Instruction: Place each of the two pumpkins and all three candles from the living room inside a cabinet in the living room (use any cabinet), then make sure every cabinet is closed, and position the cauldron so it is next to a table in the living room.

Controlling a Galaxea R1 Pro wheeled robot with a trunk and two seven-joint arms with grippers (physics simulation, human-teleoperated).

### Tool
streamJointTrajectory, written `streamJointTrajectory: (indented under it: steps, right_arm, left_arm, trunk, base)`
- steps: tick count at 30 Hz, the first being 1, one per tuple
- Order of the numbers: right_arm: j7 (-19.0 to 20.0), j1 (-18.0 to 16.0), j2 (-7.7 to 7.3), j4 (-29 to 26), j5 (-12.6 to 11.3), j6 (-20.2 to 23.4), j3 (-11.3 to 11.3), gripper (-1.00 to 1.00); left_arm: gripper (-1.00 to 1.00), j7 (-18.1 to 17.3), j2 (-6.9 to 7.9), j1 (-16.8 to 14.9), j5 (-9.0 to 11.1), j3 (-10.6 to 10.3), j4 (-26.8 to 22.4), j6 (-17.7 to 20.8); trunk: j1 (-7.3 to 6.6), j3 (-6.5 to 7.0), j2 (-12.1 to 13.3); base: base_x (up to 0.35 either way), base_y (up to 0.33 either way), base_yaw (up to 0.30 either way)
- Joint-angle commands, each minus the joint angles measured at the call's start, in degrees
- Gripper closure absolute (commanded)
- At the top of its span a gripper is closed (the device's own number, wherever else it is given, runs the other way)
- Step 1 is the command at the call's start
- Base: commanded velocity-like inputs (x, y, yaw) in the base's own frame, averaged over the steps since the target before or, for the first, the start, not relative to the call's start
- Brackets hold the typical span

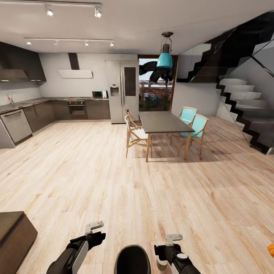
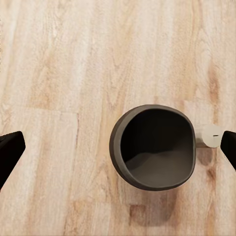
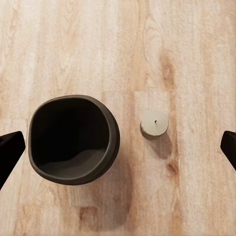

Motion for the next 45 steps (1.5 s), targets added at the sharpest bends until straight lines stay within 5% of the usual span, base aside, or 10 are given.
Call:
streamJointTrajectory:
  steps: [1,45]
  right_arm:
    - [-0.15,-0.01,-0.04,-0.13,0.09,0.38,0.19,-1.0]
    - [-0.24,-0.01,0.02,-0.04,0.01,0.29,0.19,-1.0]
  left_arm:
    - [-1.0,0.31,-0.04,-0.02,0.6,0.09,0.23,-0.12]
    - [-1.0,0.32,-0.04,-0.02,0.32,-0.09,3.32,-2.07]
  trunk:
    - [0.23,-0.26,-0.48]
    - [9.9,-8.16,-18.12]
  base:
    - [0.0,0.0,0.0]
    - [0.0,0.0,0.0]
